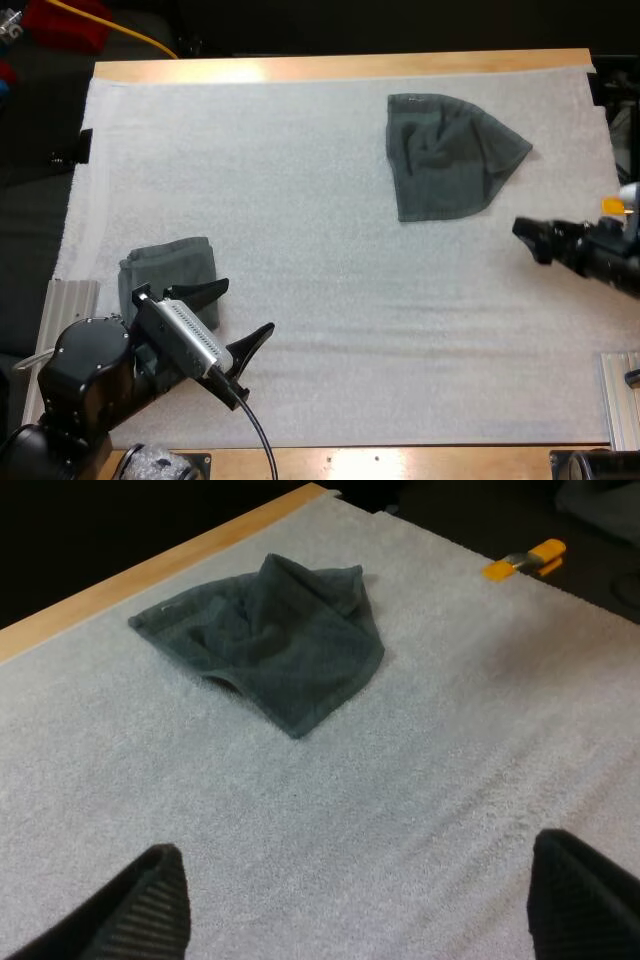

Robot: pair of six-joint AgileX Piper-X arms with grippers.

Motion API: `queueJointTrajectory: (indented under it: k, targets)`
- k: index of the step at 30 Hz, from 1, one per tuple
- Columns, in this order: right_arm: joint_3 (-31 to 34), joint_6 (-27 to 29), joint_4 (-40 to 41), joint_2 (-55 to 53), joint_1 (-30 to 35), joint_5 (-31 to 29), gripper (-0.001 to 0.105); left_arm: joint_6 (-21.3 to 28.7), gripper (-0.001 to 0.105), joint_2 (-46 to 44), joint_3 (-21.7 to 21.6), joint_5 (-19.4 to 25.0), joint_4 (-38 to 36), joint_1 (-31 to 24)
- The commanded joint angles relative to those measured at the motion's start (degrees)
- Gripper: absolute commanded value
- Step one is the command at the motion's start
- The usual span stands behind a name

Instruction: Pick towel from pile, fold and stack

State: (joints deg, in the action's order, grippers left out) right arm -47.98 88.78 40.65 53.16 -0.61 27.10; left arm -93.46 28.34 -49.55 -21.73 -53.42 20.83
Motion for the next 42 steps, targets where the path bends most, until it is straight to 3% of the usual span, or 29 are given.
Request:
queueJointTrajectory:
  k: [1, 10, 13, 18, 31, 42]
  targets:
    - [-0.53, -1.24, -2.88, 1.59, 0.33, -0.31, 0.074, -0.54, 0.067, -0.01, -0.31, 0.49, 1.06, 0.20]
    - [-1.20, -8.71, -15.02, 14.78, -1.50, -0.69, 0.074, -0.54, 0.067, -0.01, -0.31, 0.49, 1.06, 0.20]
    - [-3.47, -10.48, -16.54, 19.26, -4.48, -6.46, 0.074, -0.54, 0.067, -0.01, -0.31, 0.49, 1.06, 0.20]
    - [-10.39, -11.43, -16.42, 27.98, -7.87, -14.41, 0.074, -0.54, 0.067, -0.01, -0.31, 0.49, 1.06, 0.20]
    - [-31.71, -13.17, -13.55, 49.26, -9.07, -19.54, 0.074, -1.39, 0.067, -0.01, -0.31, 0.49, 1.06, 0.20]
    - [-34.23, -13.17, -12.86, 60.70, -9.36, -20.45, 0.074, -1.39, 0.067, -0.01, -0.31, 0.49, 1.06, 0.20]
